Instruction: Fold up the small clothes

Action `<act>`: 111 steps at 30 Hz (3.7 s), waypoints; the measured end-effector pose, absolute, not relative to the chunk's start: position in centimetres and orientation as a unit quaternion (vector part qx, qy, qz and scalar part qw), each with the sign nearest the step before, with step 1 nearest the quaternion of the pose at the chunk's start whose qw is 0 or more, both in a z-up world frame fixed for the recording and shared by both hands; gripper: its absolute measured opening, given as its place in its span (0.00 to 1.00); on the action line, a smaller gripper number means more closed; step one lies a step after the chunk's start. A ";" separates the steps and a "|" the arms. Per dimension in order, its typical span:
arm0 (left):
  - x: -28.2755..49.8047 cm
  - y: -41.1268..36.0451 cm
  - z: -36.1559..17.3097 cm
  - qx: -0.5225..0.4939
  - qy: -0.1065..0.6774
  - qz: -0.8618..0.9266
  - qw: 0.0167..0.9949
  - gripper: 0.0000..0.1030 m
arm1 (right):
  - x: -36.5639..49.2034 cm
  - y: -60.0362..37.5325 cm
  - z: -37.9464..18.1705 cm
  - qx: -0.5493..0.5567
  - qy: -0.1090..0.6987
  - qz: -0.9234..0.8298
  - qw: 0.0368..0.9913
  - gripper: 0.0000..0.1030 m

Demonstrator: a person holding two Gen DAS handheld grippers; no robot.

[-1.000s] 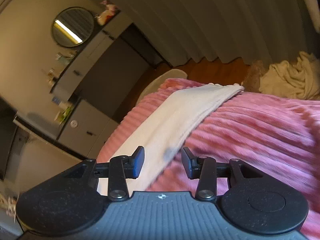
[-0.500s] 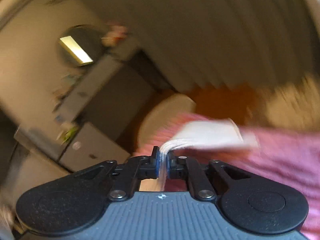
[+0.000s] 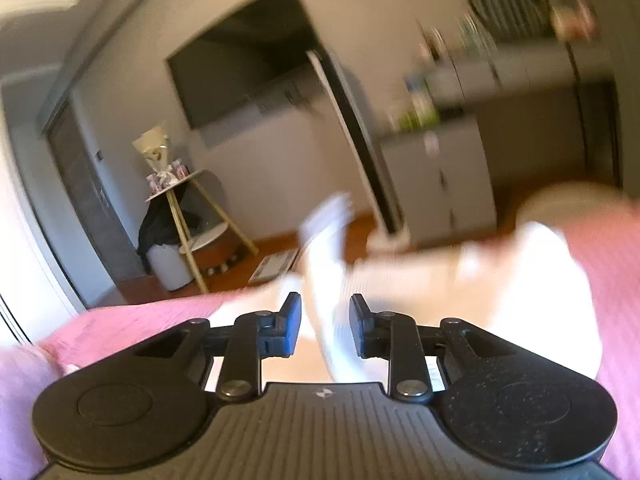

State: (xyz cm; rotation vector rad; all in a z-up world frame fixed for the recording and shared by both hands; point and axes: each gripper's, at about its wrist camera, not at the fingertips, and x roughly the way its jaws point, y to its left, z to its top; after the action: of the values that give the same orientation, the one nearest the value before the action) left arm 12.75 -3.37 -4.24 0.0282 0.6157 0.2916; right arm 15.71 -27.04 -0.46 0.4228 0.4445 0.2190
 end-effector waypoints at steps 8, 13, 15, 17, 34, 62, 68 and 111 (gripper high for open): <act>13.5 -2.0 -3.8 -0.026 0.317 0.089 0.944 1.00 | 8.2 -30.2 -8.3 0.348 0.266 0.008 0.899 0.25; 15.2 -1.4 -1.3 -0.051 0.279 -0.008 0.959 1.00 | 8.1 -31.7 -9.1 0.360 0.254 -0.009 0.897 0.38; 17.7 -1.5 -0.9 -0.052 0.288 -0.042 0.955 1.00 | 8.1 -32.0 -9.3 0.384 0.244 0.007 0.891 0.41; 20.1 -1.4 -0.9 -0.059 0.288 -0.053 0.954 1.00 | 8.6 -32.4 -9.8 0.385 0.249 0.016 0.889 0.41; 32.0 -4.5 -4.2 -0.073 0.404 -0.158 0.898 0.21 | 9.0 -33.9 -11.1 0.425 0.234 0.034 0.874 0.43; 31.5 3.9 -2.6 -0.116 0.386 -0.007 0.915 0.25 | 9.3 -33.7 -11.0 0.402 0.222 0.026 0.888 0.43; 31.2 4.6 -1.8 -0.122 0.385 -0.038 0.914 0.12 | 9.4 -33.7 -11.0 0.397 0.225 0.024 0.890 0.43; 31.6 7.7 -3.9 -0.245 0.434 -0.004 0.867 0.10 | 9.5 -33.2 -10.7 0.387 0.225 0.034 0.893 0.44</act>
State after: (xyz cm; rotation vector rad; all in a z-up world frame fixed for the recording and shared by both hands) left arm 31.55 7.66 -3.93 -0.5120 0.9096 -0.0087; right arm 9.48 -33.21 -10.72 0.8036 0.4670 0.0697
